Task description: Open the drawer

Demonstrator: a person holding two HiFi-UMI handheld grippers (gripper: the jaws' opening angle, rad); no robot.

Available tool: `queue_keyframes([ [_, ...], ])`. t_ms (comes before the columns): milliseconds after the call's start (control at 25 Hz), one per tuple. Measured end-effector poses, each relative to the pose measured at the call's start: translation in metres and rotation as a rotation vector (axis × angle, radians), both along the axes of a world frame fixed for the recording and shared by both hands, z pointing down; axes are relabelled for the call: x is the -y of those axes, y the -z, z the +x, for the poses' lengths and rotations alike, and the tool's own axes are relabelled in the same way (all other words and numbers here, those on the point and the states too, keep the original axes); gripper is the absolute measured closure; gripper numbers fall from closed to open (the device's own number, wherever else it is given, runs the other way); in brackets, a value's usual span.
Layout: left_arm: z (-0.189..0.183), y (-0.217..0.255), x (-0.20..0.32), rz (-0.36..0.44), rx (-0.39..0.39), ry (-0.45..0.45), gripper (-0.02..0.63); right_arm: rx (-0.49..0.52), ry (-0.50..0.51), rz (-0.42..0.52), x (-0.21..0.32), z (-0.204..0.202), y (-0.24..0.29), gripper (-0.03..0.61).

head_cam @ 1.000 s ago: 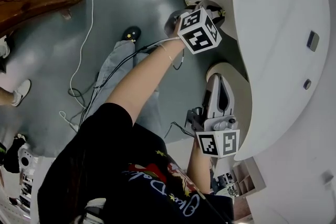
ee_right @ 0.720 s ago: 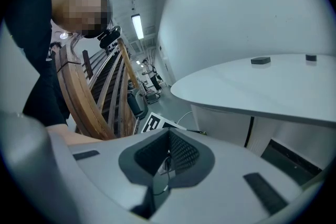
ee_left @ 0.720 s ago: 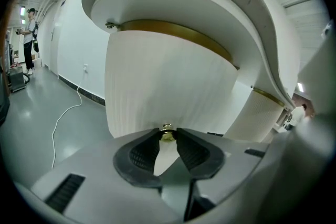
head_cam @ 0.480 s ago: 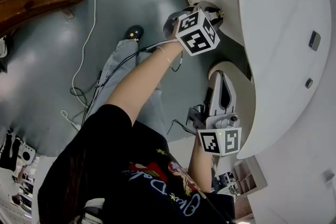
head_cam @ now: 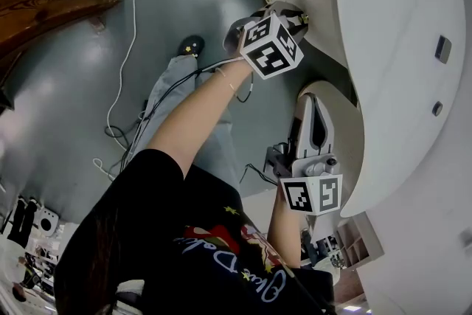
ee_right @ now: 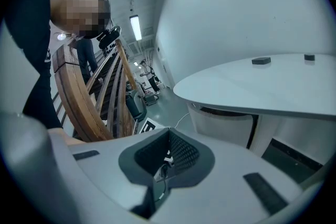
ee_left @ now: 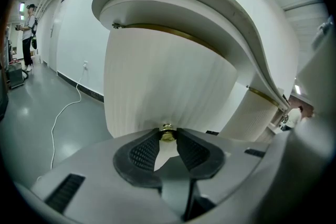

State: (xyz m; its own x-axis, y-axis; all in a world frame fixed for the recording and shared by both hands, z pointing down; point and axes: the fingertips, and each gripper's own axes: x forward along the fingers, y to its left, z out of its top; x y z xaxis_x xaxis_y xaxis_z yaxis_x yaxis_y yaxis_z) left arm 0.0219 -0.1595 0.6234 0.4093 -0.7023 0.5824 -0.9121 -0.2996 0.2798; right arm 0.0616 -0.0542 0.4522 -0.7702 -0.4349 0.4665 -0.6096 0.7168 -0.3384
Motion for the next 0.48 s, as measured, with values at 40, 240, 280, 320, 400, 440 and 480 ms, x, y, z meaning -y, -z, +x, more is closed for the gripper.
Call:
queue_keyframes([
  [40,0.0,0.0,-0.001,-0.003,-0.002,-0.003,0.512,0.0,-0.002,0.001,0.0,0.0,0.001,0.576],
  [240,-0.002,-0.001,-0.008,-0.014,-0.002,-0.005,0.512,0.003,-0.004,0.011,0.001,-0.005,0.005,0.577],
  [280,-0.002,-0.001,-0.01,-0.016,-0.003,-0.003,0.512,0.004,-0.005,0.013,0.001,-0.005,0.006,0.577],
  [320,-0.003,-0.001,-0.011,-0.018,-0.006,0.0,0.512,0.004,-0.007,0.014,0.002,-0.005,0.006,0.577],
  [400,-0.003,-0.001,-0.014,-0.021,-0.017,0.007,0.512,0.004,-0.014,0.015,0.002,-0.003,0.007,0.577],
  [440,-0.004,-0.001,-0.016,-0.021,-0.023,0.01,0.511,0.003,-0.018,0.015,0.002,-0.003,0.007,0.577],
  [480,-0.004,-0.001,-0.018,-0.02,-0.027,0.012,0.511,0.003,-0.021,0.014,0.002,-0.002,0.007,0.577],
])
